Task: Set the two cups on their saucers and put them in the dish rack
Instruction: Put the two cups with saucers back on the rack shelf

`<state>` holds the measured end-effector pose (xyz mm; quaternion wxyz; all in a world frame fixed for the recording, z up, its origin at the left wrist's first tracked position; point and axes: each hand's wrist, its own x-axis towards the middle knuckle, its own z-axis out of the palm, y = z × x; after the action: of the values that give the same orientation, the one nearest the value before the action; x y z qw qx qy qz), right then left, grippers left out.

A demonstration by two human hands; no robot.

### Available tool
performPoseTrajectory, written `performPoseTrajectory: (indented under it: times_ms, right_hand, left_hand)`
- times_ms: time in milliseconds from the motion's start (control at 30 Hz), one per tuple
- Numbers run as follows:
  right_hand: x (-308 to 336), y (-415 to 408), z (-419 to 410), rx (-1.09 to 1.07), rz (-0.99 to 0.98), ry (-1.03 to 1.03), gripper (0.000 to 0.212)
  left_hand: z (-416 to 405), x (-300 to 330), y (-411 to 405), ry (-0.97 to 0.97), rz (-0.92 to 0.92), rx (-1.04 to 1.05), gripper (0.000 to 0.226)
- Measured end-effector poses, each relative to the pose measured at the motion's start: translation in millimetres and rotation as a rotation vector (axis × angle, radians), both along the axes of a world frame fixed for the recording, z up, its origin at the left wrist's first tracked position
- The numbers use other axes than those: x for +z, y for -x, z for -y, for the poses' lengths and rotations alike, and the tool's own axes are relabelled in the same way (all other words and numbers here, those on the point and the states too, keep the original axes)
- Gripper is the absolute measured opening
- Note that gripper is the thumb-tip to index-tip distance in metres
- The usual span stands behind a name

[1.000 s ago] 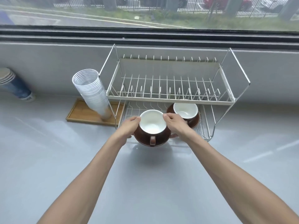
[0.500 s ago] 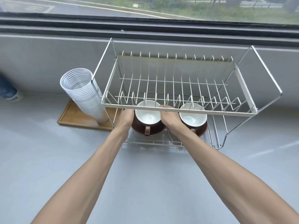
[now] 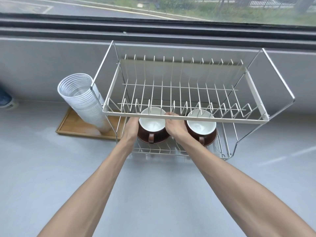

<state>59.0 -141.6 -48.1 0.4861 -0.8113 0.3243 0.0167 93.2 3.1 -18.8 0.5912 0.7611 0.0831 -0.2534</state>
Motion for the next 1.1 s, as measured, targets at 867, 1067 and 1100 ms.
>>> performPoseTrajectory:
  times_ms: [867, 1067, 1100]
  right_hand:
    - [68, 142, 26, 0.437, -0.28, 0.602, 0.042]
    - [52, 149, 58, 0.193, -0.092, 0.651, 0.044]
    - [46, 147, 70, 0.145, -0.077, 0.619, 0.047]
  left_hand:
    - [4, 25, 98, -0.833, 0.425, -0.919, 0.043]
    - [47, 20, 98, -0.663, 0.519, -0.622, 0.051]
    - [61, 19, 95, -0.619, 0.512, -0.576, 0.053]
